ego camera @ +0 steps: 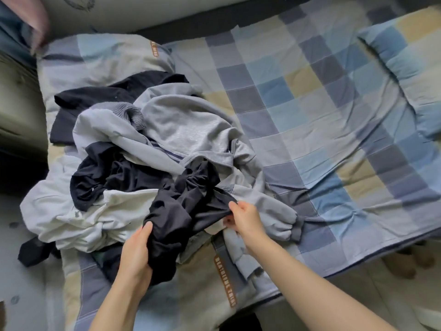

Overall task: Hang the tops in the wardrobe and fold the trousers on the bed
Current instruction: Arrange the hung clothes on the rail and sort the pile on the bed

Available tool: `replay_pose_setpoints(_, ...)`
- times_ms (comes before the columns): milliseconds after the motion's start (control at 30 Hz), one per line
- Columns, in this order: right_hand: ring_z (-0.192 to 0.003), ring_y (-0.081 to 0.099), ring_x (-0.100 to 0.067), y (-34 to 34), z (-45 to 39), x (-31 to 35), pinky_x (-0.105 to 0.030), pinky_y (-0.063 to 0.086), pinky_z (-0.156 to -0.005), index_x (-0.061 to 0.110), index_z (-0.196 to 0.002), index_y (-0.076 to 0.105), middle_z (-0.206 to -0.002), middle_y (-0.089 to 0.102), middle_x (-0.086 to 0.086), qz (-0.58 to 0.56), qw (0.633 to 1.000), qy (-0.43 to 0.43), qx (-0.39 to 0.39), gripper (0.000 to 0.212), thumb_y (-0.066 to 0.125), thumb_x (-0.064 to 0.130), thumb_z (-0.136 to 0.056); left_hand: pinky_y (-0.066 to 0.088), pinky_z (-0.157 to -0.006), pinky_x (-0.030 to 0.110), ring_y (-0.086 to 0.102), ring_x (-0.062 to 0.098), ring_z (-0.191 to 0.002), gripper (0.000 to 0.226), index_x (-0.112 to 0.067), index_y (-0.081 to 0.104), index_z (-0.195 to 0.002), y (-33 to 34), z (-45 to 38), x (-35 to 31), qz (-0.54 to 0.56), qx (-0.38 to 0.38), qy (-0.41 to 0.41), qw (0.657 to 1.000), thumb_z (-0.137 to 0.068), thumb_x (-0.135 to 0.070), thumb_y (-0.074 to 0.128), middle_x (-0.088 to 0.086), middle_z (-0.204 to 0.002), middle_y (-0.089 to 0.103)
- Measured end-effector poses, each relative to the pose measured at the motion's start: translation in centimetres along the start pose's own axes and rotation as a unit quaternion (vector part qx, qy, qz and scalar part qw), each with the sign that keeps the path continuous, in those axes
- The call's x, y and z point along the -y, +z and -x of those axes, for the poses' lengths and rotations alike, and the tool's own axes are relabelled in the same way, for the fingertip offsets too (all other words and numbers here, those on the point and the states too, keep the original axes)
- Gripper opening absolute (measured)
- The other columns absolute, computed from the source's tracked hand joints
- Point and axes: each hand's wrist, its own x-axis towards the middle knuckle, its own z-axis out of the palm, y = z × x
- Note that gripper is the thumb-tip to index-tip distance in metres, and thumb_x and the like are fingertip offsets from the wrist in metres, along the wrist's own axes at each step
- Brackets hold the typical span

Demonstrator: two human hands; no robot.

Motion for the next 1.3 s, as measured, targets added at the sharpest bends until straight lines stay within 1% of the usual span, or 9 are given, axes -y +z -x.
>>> replay_pose_setpoints(100, -0.083, 0.067, -0.024, -5.8, 4.3, 3.3, -0.045, 0.058, -0.074, 0.000, -0.099, 0.064, -0.090, 0.071, -0.012, -0.193, 0.981, 0.005, -0.034, 0.020, 0.054, 0.017, -0.095, 0.052, -0.073, 0.036, 0.072, 0.021, -0.086, 0.018, -0.015, 0.072, -0.100, 3.7, 4.7, -2.9, -0.053, 0.017, 0.038, 0.998, -0.095, -0.027, 0.060, 0.006, -0.095, 0.076)
replay_pose_setpoints(267, -0.084, 0.067, -0.026, -17.0, 13.3, 6.0, -0.038, 0.055, -0.067, 0.006, -0.102, 0.060, -0.096, 0.069, -0.013, -0.339, 0.929, -0.054, -0.140, 0.010, 0.054, 0.006, -0.094, 0.054, -0.073, 0.037, 0.072, 0.021, -0.082, 0.006, -0.016, 0.070, -0.093, 10.8, 11.8, -5.4, -0.144, 0.109, 0.123, 0.976, -0.088, -0.014, 0.068, 0.008, -0.091, 0.076)
replay_pose_setpoints(400, -0.097, 0.067, -0.029, -26.3, 20.8, 4.7, -0.044, 0.056, -0.079, 0.007, -0.116, 0.053, -0.108, 0.066, -0.014, -0.378, 0.894, -0.098, -0.219, 0.019, 0.050, 0.006, -0.097, 0.055, -0.078, 0.041, 0.072, 0.027, -0.086, 0.008, -0.014, 0.067, -0.098, 16.7, 17.4, -4.4, -0.173, 0.184, 0.144, 0.957, -0.091, -0.013, 0.066, 0.012, -0.096, 0.075)
replay_pose_setpoints(500, -0.097, 0.068, -0.027, -34.3, 27.7, 1.6, -0.046, 0.055, -0.083, 0.011, -0.113, 0.056, -0.109, 0.067, -0.012, -0.394, 0.859, -0.140, -0.296, 0.017, 0.051, 0.008, -0.097, 0.056, -0.063, 0.031, 0.073, 0.022, -0.081, 0.009, -0.015, 0.063, -0.101, 21.8, 23.4, -1.6, -0.214, 0.247, 0.172, 0.929, -0.092, -0.014, 0.065, 0.008, -0.093, 0.075)
replay_pose_setpoints(667, -0.093, 0.066, -0.020, -43.1, 36.6, -4.9, -0.039, 0.052, -0.080, 0.022, -0.102, 0.060, -0.109, 0.067, -0.009, -0.320, 0.838, -0.159, -0.413, 0.019, 0.055, 0.008, -0.092, 0.056, -0.084, 0.044, 0.071, 0.033, -0.095, 0.020, -0.007, 0.065, -0.110, 27.7, 32.7, 2.5, -0.222, 0.362, 0.157, 0.891, -0.092, 0.000, 0.059, 0.013, -0.099, 0.075)
replay_pose_setpoints(767, -0.086, 0.064, -0.028, -48.2, 42.5, -10.0, -0.043, 0.052, -0.080, 0.023, -0.090, 0.061, -0.103, 0.065, -0.022, -0.264, 0.823, -0.143, -0.482, 0.020, 0.057, 0.003, -0.089, 0.055, -0.064, 0.032, 0.070, 0.028, -0.080, 0.018, -0.005, 0.067, -0.106, 31.9, 40.3, 5.9, -0.226, 0.465, 0.156, 0.842, -0.092, 0.000, 0.058, 0.013, -0.091, 0.074)
replay_pose_setpoints(1033, -0.099, 0.062, -0.020, -56.2, 53.2, -20.0, -0.046, 0.051, -0.093, 0.016, -0.120, 0.058, -0.104, 0.064, -0.001, -0.209, 0.775, -0.106, -0.588, 0.026, 0.054, 0.021, -0.095, 0.048, -0.061, 0.023, 0.063, 0.015, -0.069, 0.020, -0.016, 0.058, -0.084, 38.4, 61.1, 14.8, -0.315, 0.649, 0.245, 0.648, -0.077, -0.034, 0.065, 0.011, -0.072, 0.063)
replay_pose_setpoints(1133, -0.102, 0.060, -0.012, -57.8, 56.4, -22.7, -0.028, 0.048, -0.090, 0.016, -0.129, 0.052, -0.110, 0.063, 0.002, -0.170, 0.793, -0.099, -0.577, 0.033, 0.055, 0.021, -0.096, 0.042, -0.067, 0.038, 0.054, 0.022, -0.071, 0.035, -0.005, 0.050, -0.089, 39.3, 66.7, 18.5, -0.332, 0.679, 0.244, 0.608, -0.077, -0.034, 0.065, 0.026, -0.080, 0.053)
replay_pose_setpoints(1300, -0.116, 0.052, -0.010, -58.7, 61.6, -25.8, -0.031, 0.044, -0.102, 0.024, -0.138, 0.041, -0.123, 0.052, 0.008, -0.188, 0.779, -0.107, -0.589, 0.051, 0.062, 0.021, -0.092, 0.051, -0.062, 0.023, 0.066, 0.013, -0.073, 0.014, -0.020, 0.056, -0.080, 40.7, 74.3, 24.7, -0.330, 0.741, 0.185, 0.554, -0.087, -0.027, 0.065, -0.001, -0.074, 0.065)
